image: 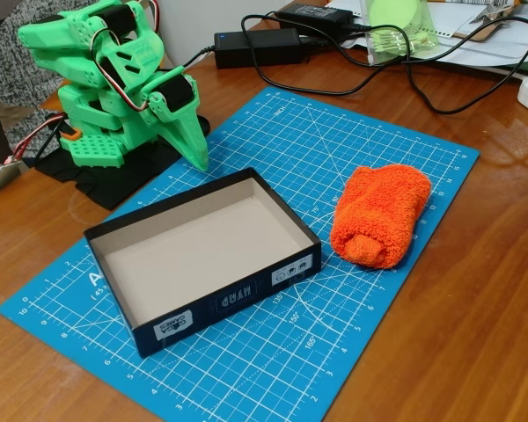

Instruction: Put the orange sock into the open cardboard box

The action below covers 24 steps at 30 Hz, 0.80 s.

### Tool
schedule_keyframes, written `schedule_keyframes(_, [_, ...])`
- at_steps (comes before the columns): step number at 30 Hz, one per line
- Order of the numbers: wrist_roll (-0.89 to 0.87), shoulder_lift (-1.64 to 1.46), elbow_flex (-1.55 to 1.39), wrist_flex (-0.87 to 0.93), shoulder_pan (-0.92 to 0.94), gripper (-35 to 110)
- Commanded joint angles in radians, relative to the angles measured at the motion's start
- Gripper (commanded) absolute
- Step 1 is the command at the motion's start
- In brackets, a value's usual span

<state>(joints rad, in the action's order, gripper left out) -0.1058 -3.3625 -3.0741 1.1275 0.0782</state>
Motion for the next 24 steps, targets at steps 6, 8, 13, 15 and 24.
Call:
schedule_keyframes(6, [-0.008,-0.012,0.005,0.005,0.009,0])
schedule_keyframes(8, [-0.006,-0.012,0.005,0.005,0.006,0])
schedule_keyframes(13, [-0.006,-0.012,0.005,0.005,0.006,1])
schedule_keyframes(15, [-0.006,-0.012,0.005,0.005,0.006,1])
schedule_keyframes(24, [-0.008,-0.012,0.005,0.005,0.006,1])
